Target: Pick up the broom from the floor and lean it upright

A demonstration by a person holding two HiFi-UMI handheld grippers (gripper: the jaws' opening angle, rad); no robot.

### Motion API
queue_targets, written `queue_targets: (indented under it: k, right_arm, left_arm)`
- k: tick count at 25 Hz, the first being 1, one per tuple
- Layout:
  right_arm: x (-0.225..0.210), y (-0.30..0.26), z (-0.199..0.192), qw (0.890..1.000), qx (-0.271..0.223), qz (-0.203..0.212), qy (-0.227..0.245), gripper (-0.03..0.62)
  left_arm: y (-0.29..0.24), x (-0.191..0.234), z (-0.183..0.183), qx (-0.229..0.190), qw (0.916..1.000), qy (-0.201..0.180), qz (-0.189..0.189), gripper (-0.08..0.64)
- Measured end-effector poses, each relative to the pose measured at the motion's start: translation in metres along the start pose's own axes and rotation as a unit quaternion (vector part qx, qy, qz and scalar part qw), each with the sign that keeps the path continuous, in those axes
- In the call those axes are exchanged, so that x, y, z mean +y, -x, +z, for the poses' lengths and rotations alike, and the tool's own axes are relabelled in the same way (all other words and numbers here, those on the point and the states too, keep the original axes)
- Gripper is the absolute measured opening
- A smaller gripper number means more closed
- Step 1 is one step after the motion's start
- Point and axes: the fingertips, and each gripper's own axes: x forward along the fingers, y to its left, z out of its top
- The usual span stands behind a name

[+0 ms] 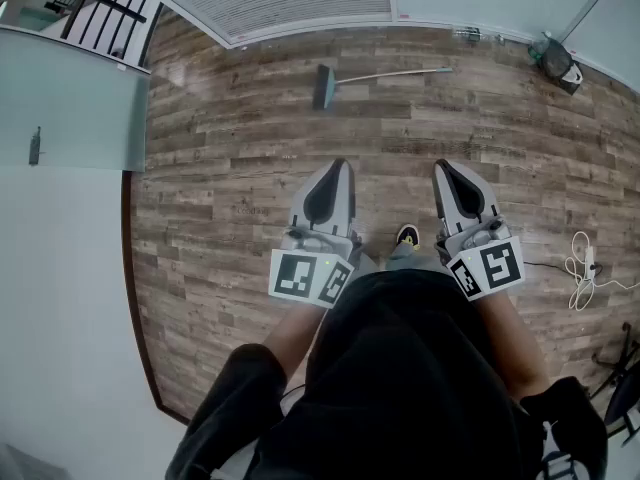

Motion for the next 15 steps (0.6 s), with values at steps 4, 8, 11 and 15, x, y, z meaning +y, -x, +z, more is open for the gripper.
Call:
queue_targets:
  k: [4, 8, 11, 15]
  right_arm:
    - [-0.008, 0.005, 0.004, 1.000, 0.000, -0.003, -0.009, 0.017]
    - [-0.014, 0.004, 0.004, 1.000, -0.001, 0.001, -0.012, 0.017]
    - [-0.016, 0.003, 0.001, 1.000, -0.003, 0.006, -0.019, 0.017]
    - [-0.019, 0.003, 0.001, 0.999, -0.015, 0.008, -0.038, 0.017]
  left_arm:
    - [0.003, -0.014, -0.003, 0.001, 0.9996, 0.009, -0.026, 0.023]
    - [0.001, -0.026, 0.001, 0.001, 0.9995, -0.008, -0.032, 0.023]
    - [-0.001, -0.034, 0.003, 0.001, 0.9988, -0.017, -0.046, 0.023]
    - [0.005, -0.031, 0.003, 0.004, 0.9990, -0.014, -0.042, 0.023]
